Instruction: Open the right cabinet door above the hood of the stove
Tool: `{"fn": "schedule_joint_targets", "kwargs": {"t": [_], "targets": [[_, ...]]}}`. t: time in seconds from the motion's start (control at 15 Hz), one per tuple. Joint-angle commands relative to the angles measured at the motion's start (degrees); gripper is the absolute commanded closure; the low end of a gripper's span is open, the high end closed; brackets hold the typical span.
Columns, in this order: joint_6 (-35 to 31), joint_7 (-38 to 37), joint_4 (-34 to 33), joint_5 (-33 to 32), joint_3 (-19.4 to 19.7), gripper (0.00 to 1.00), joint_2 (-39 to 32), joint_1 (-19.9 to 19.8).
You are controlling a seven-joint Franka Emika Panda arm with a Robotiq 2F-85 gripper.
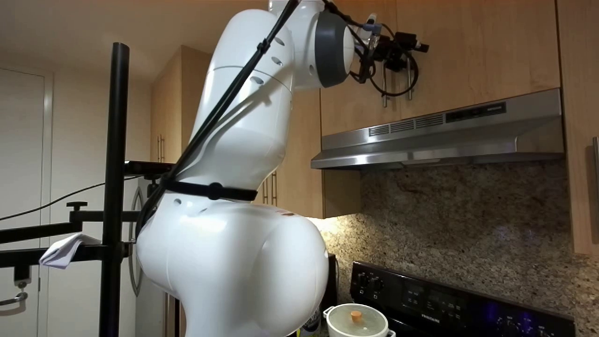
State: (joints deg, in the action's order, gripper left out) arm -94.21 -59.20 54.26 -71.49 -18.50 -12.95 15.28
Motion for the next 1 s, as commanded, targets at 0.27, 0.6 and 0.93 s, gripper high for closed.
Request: {"fn": "schedule_joint_targets", "kwargs": {"t": [0.27, 0.6, 0.93], "targets": [[1.5, 0.43, 7.17, 3.61, 1.57, 0.0, 8.76, -3.25], [1.09, 0.89, 13.73, 7.4, 2.49, 0.0, 14.73, -4.07], [-0.33, 1.09, 22.07, 11.0, 4.36, 0.0, 22.27, -4.06]]}}
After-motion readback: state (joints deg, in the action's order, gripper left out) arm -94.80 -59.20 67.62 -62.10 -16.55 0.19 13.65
